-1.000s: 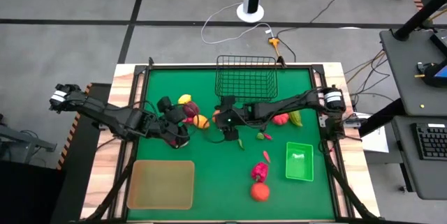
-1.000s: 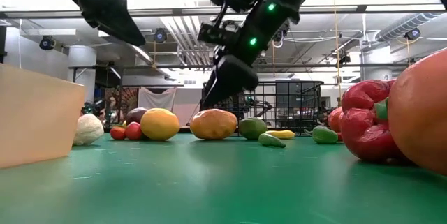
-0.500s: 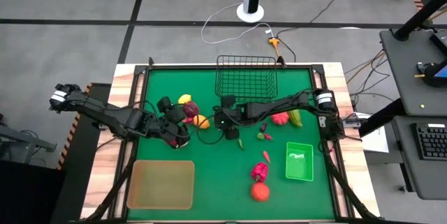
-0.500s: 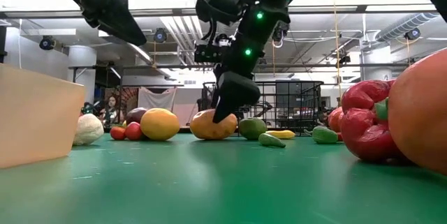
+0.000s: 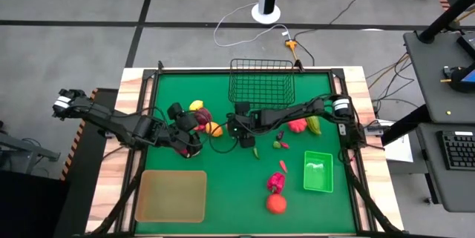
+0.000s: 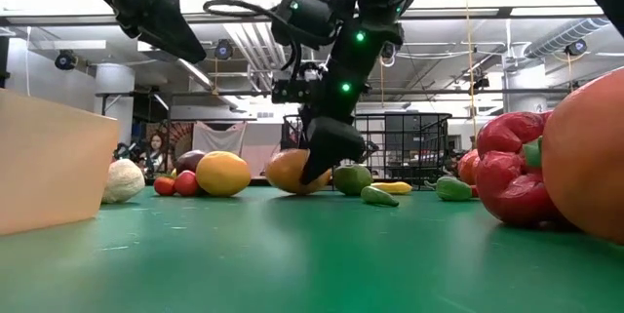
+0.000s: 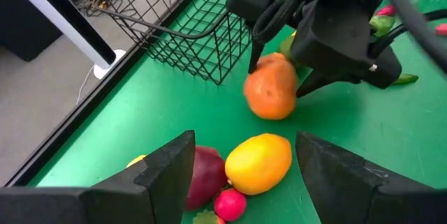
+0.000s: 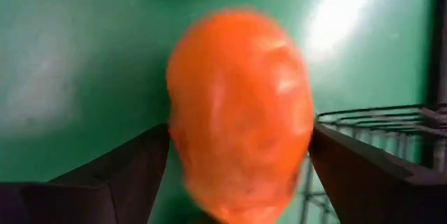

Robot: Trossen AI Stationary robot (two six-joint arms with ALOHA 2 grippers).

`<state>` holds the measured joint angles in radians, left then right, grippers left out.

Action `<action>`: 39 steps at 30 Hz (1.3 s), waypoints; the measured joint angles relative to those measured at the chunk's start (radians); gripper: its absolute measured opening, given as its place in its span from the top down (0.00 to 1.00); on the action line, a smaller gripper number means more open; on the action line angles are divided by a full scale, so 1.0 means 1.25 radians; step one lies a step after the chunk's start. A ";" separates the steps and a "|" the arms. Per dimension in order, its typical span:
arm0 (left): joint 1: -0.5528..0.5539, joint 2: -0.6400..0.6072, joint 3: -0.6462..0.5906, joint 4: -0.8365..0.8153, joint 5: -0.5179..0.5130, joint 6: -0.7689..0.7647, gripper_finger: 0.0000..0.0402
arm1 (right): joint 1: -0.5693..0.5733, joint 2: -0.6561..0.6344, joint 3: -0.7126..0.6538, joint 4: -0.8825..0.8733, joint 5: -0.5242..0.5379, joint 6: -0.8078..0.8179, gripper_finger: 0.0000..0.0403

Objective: Sort produce into baskets
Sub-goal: Put the potato into the black basket

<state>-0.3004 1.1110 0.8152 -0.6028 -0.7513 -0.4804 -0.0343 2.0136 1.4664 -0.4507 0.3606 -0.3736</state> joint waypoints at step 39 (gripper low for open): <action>0.000 0.000 0.000 0.067 0.009 -0.004 0.42 | 0.010 -0.219 -0.002 -0.125 -0.106 0.118 0.34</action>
<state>-0.3004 1.1110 0.8154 -0.5196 -0.7405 -0.4851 -0.0220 1.7402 1.4635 -0.6070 0.2280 -0.2267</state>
